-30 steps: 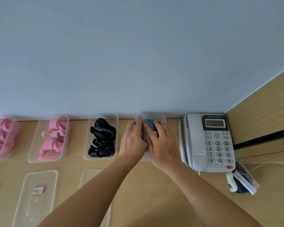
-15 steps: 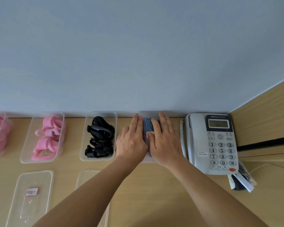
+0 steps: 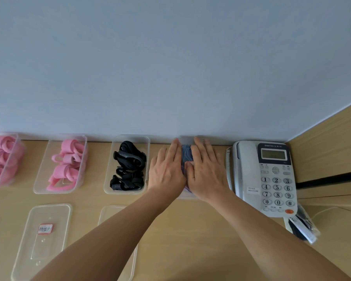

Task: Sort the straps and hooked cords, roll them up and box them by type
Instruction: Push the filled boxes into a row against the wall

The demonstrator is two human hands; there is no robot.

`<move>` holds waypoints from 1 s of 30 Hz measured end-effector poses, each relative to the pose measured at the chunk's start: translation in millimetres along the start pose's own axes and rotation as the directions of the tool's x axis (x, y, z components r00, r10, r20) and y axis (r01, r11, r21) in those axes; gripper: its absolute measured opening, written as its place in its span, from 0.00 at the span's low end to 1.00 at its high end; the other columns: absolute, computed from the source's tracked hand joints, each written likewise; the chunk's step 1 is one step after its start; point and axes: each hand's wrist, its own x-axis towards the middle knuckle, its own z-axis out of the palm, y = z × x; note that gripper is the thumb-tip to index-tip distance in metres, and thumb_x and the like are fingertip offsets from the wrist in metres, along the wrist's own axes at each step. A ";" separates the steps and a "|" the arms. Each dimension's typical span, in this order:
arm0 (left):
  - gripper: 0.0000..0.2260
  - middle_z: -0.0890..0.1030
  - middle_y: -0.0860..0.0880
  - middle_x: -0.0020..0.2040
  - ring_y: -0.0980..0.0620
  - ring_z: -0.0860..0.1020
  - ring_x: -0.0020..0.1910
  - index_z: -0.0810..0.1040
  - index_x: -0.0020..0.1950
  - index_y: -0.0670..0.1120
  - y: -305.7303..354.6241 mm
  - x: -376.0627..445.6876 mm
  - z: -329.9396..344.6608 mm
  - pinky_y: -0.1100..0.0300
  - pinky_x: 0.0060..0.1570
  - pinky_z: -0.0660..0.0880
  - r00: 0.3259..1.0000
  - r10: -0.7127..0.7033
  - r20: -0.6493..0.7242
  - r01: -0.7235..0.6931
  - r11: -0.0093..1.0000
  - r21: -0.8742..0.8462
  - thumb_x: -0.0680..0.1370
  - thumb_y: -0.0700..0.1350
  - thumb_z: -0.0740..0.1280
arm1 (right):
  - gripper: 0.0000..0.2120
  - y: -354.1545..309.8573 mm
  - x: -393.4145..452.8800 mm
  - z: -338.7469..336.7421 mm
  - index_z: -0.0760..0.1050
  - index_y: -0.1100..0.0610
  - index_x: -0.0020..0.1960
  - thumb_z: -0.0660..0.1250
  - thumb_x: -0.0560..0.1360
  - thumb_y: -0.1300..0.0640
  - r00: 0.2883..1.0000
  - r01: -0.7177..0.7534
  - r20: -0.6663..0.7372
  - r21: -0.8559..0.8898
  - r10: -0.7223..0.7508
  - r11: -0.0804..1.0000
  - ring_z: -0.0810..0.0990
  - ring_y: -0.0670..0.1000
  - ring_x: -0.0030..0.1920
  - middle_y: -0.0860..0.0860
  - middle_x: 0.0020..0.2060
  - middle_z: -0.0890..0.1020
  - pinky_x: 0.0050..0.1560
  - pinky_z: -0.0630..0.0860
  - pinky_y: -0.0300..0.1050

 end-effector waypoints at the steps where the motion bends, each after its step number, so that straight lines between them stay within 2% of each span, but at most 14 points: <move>1: 0.29 0.52 0.49 0.84 0.45 0.63 0.76 0.53 0.84 0.45 0.7 -1.6 -0.3 0.50 0.74 0.62 1.000 0.003 -0.010 -0.003 1.000 -0.010 0.85 0.55 0.50 | 0.29 0.3 -0.8 0.5 0.65 0.60 0.74 0.47 0.79 0.47 1.000 -0.001 -0.004 0.003 0.001 1.000 0.59 0.60 0.79 0.55 0.79 0.62 0.73 0.63 0.63; 5: 0.33 0.56 0.46 0.83 0.42 0.69 0.70 0.57 0.82 0.42 2.0 -5.7 0.9 0.50 0.70 0.66 1.000 -0.001 -0.020 0.000 0.997 -0.071 0.80 0.56 0.43 | 0.29 0.2 0.1 -0.6 0.67 0.60 0.74 0.51 0.77 0.48 0.999 0.008 -0.034 -0.016 -0.008 1.000 0.66 0.60 0.75 0.56 0.75 0.68 0.70 0.67 0.62; 8: 0.28 0.53 0.47 0.84 0.44 0.68 0.71 0.53 0.83 0.45 -0.2 -4.5 5.5 0.51 0.71 0.64 0.999 -0.002 -0.045 -0.003 0.993 -0.118 0.84 0.53 0.51 | 0.29 1.3 6.3 -2.6 0.68 0.58 0.73 0.54 0.75 0.49 0.999 0.039 -0.036 -0.069 -0.041 0.997 0.69 0.60 0.71 0.55 0.72 0.71 0.68 0.67 0.59; 10: 0.29 0.55 0.47 0.84 0.43 0.69 0.70 0.53 0.83 0.50 -1.1 -4.9 7.3 0.50 0.69 0.66 0.997 0.010 -0.074 -0.021 0.989 -0.149 0.84 0.52 0.57 | 0.28 1.6 9.5 -3.9 0.70 0.57 0.72 0.55 0.74 0.50 0.996 0.061 -0.057 -0.074 -0.065 0.995 0.71 0.60 0.66 0.54 0.68 0.73 0.66 0.67 0.56; 12: 0.27 0.59 0.46 0.82 0.41 0.74 0.65 0.58 0.82 0.50 -1.7 -4.7 8.5 0.48 0.64 0.71 0.995 0.032 -0.099 -0.046 0.989 -0.144 0.83 0.52 0.58 | 0.26 2.4 9.6 -2.6 0.72 0.58 0.70 0.58 0.73 0.51 0.993 0.071 -0.096 -0.050 -0.076 0.996 0.72 0.60 0.63 0.54 0.67 0.74 0.65 0.67 0.55; 16: 0.25 0.68 0.42 0.78 0.40 0.79 0.55 0.69 0.77 0.44 -4.6 -2.5 13.1 0.45 0.55 0.77 0.983 0.059 -0.174 -0.072 0.995 -0.069 0.82 0.53 0.57 | 0.26 5.2 9.3 3.4 0.71 0.59 0.72 0.57 0.76 0.51 0.992 0.069 -0.106 -0.038 -0.072 0.997 0.70 0.62 0.68 0.56 0.71 0.72 0.68 0.66 0.57; 19: 0.25 0.71 0.42 0.76 0.39 0.79 0.53 0.73 0.75 0.44 -3.3 -4.7 9.2 0.45 0.53 0.78 0.977 0.065 -0.201 -0.077 0.996 -0.054 0.81 0.51 0.56 | 0.26 2.2 -5.6 8.5 0.66 0.59 0.76 0.52 0.82 0.49 0.994 0.026 -0.103 -0.028 -0.028 0.999 0.64 0.61 0.77 0.57 0.76 0.68 0.75 0.62 0.59; 22: 0.27 0.73 0.43 0.76 0.39 0.79 0.54 0.73 0.75 0.44 -5.0 -3.3 4.2 0.45 0.53 0.77 0.979 0.074 -0.189 -0.084 0.995 -0.045 0.78 0.52 0.56 | 0.28 -1.4 -22.8 16.7 0.61 0.59 0.79 0.46 0.84 0.47 0.996 -0.034 -0.088 -0.010 0.033 0.999 0.55 0.57 0.80 0.56 0.79 0.61 0.78 0.55 0.58; 26: 0.28 0.72 0.45 0.76 0.41 0.77 0.58 0.72 0.76 0.46 -8.0 1.2 1.2 0.47 0.57 0.76 0.988 0.081 -0.135 -0.084 0.996 -0.020 0.78 0.54 0.55 | 0.29 -0.8 -20.0 17.0 0.61 0.58 0.79 0.45 0.83 0.46 0.996 -0.051 -0.079 -0.025 0.049 0.998 0.55 0.57 0.80 0.56 0.79 0.61 0.78 0.52 0.59; 28: 0.31 0.68 0.46 0.79 0.41 0.72 0.67 0.67 0.79 0.47 -6.7 1.1 -7.2 0.47 0.66 0.72 0.994 0.086 -0.062 -0.088 0.996 -0.029 0.79 0.57 0.50 | 0.29 -1.8 -18.4 15.6 0.61 0.58 0.79 0.44 0.83 0.46 0.996 -0.056 -0.069 -0.042 0.053 0.998 0.55 0.57 0.80 0.55 0.79 0.61 0.78 0.51 0.60; 30: 0.34 0.64 0.47 0.81 0.41 0.64 0.77 0.63 0.81 0.47 -8.7 0.8 -15.0 0.47 0.75 0.64 0.996 0.093 -0.010 -0.094 0.994 -0.052 0.77 0.59 0.45 | 0.30 -3.3 -18.0 14.5 0.61 0.58 0.79 0.43 0.82 0.46 0.997 -0.058 -0.054 -0.042 0.056 0.997 0.55 0.57 0.80 0.55 0.79 0.61 0.78 0.51 0.60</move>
